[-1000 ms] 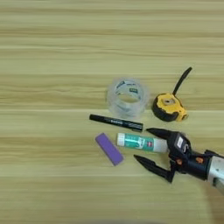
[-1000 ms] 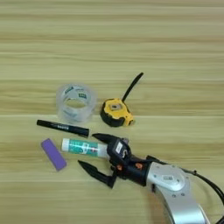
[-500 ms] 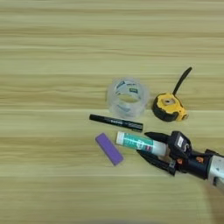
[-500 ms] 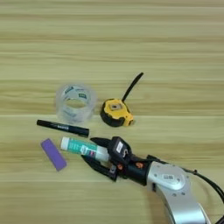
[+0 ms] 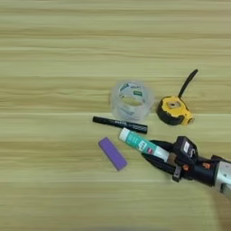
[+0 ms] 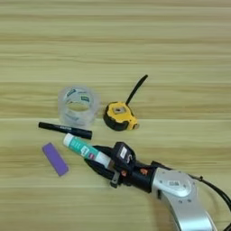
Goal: Move the objects on the table
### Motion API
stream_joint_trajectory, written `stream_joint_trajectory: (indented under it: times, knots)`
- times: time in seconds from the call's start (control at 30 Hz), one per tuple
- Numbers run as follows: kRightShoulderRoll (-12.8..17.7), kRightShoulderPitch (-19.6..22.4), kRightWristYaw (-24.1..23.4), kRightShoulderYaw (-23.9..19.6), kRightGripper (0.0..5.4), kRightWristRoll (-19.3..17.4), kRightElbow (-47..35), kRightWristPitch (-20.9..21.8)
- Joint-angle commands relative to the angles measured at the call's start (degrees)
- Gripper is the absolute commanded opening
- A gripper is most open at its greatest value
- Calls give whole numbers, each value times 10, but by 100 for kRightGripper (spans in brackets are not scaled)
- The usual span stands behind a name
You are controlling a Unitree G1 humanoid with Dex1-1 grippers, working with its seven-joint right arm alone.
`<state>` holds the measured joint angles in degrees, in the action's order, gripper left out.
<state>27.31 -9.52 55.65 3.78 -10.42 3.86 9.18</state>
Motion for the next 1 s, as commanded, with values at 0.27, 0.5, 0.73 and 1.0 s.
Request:
stream_joint_trajectory:
  times: [0.27, 0.5, 0.73, 1.0]
  knots:
    - [8, 4, 15, -32, 170, -93, -97, -31]
    - [-22, 50, -44, -89, 170, -137, -92, -48]
    - [-40, 113, -138, -142, 169, -100, -22, -25]
    - [-31, 155, -209, -168, 169, -30, 56, 35]
